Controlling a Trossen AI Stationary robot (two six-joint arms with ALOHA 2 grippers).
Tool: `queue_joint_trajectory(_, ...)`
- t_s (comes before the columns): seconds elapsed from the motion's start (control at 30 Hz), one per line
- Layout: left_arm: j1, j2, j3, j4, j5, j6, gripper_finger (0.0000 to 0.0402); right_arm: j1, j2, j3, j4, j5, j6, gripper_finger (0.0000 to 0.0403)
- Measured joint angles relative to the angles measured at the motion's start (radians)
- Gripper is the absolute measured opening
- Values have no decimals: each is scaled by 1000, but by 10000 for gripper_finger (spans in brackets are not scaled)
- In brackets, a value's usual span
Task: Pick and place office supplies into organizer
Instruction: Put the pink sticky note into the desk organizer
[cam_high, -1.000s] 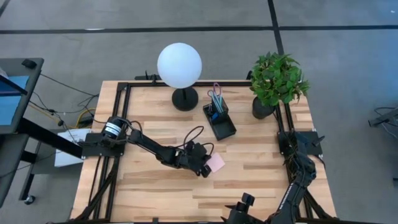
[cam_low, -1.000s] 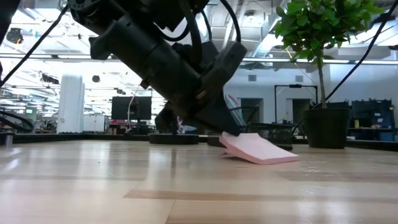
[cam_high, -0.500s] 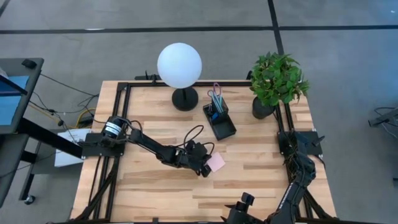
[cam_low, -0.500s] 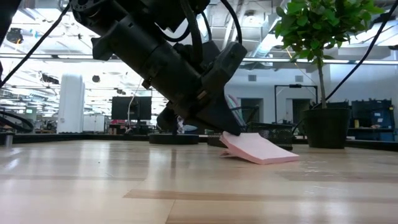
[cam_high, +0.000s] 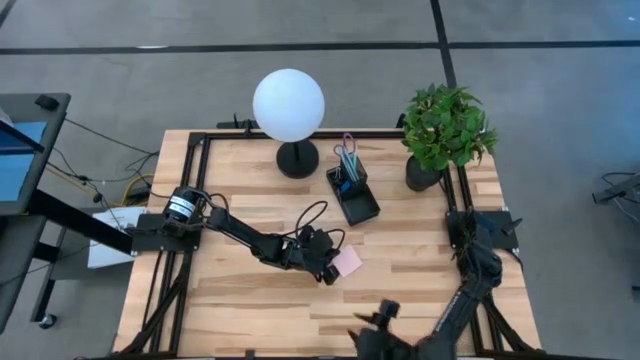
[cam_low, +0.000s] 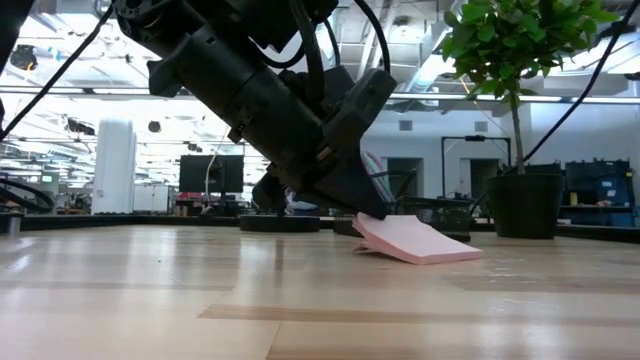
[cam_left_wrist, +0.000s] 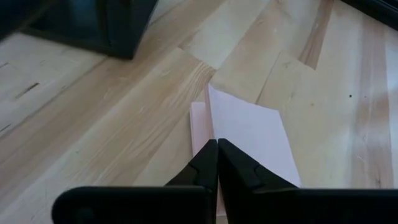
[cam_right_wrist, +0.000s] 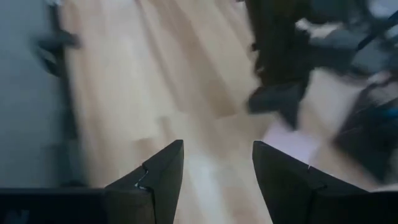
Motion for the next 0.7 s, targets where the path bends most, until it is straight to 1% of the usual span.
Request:
queue_joint_trajectory(0.07,0,0,0,0,0,0,0,-31,0,0,-46,-7,-73,189)
queue_joint_trajectory(0.1,0,0,0,0,0,0,0,-46,0,0,-78,-22,-77,189)
queue_joint_trajectory(0.17,0,0,0,-1,0,0,0,-73,0,0,-157,-25,12,189)
queue_joint_trajectory(0.2,-1,-1,0,-2,1,0,0,-88,0,-2,-160,-25,58,189)
queue_joint_trajectory(0.23,-2,-1,0,-3,2,0,0,-103,-3,-12,-149,-28,59,189)
queue_joint_trajectory(0.37,-5,-1,0,-16,10,0,0,-158,-51,-23,-154,-146,43,185)
queue_joint_trajectory(0.5,-6,-1,1,-21,11,0,0,-186,-135,-47,-155,-183,20,173)
queue_joint_trajectory(0.6,-6,-1,1,-26,12,0,0,-187,-204,-78,-153,-176,17,165)
queue_joint_trajectory(0.7,-7,-1,1,-26,12,0,0,-165,-300,-152,-155,-126,22,163)
